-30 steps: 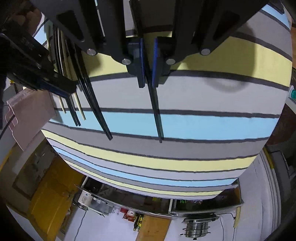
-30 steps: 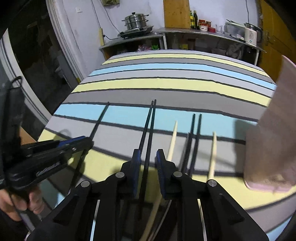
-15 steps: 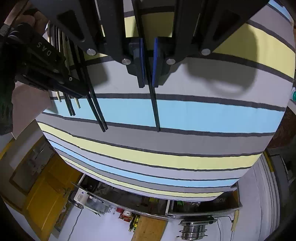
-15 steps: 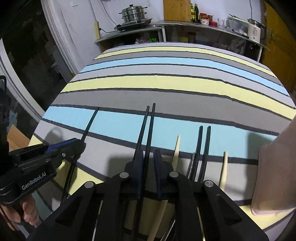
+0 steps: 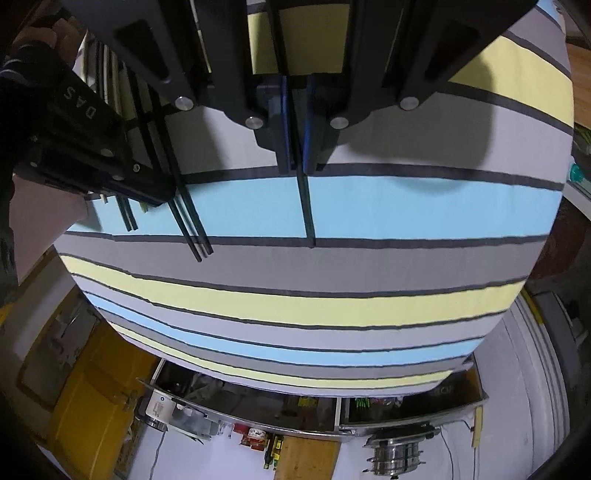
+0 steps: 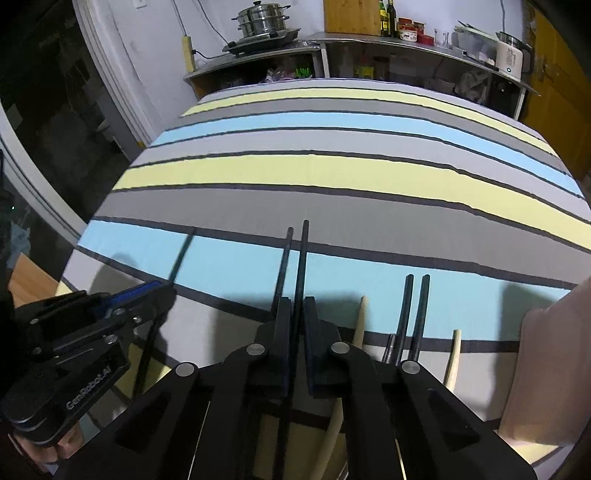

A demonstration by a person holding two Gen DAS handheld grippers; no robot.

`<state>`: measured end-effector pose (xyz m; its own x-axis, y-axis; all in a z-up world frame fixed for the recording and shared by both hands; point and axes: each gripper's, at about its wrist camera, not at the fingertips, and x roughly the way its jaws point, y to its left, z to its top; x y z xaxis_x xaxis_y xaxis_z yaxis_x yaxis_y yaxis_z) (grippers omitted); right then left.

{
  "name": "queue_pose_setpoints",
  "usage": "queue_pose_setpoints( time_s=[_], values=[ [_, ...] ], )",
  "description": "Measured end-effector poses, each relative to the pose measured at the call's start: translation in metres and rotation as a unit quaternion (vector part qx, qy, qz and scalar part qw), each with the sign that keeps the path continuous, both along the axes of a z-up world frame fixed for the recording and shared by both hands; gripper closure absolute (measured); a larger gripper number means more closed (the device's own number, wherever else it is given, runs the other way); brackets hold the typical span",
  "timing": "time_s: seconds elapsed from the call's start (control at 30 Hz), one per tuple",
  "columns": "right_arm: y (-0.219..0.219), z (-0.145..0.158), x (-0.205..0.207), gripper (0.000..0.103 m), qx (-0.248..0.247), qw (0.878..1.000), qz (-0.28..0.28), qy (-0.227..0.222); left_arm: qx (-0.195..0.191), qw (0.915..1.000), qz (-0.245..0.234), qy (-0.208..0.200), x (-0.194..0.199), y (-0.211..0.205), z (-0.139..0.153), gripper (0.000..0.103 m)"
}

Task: Organize utensils
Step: 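Grasp a black chopstick with the left gripper while the right grasps another, then lift both held chopsticks and carry them over the pink holder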

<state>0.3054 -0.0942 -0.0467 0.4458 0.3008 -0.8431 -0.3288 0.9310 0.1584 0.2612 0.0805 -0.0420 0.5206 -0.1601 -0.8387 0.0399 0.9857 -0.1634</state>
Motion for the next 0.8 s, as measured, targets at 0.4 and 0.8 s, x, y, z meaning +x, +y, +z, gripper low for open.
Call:
queue_pose_setpoints(
  time_s=[0.4,0.8],
  values=[
    [0.001,0.061,-0.049,0.098,0.034,0.997,0.022,-0.062,-0.026,0.9974,-0.018,-0.065,-0.045,0.001,0.067,0.098],
    [-0.019,0.122,-0.110,0.098,0.067,0.990,0.018,-0.125,-0.043,0.9898,-0.043,-0.129,-0.095,0.002,0.135,0.098]
  ],
)
